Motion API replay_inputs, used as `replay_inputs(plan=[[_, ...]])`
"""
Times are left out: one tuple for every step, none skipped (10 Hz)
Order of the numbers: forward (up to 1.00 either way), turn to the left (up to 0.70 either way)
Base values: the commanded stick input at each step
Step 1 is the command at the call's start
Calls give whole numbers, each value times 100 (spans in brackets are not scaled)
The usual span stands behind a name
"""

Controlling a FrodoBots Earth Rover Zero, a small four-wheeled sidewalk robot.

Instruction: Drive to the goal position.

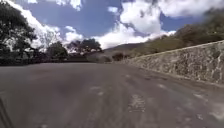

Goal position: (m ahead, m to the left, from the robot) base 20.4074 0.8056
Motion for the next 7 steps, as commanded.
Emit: replay_inputs(plan=[[70, 0], [70, 0], [70, 0], [70, 0], [70, 0], [70, 0], [70, 0]])
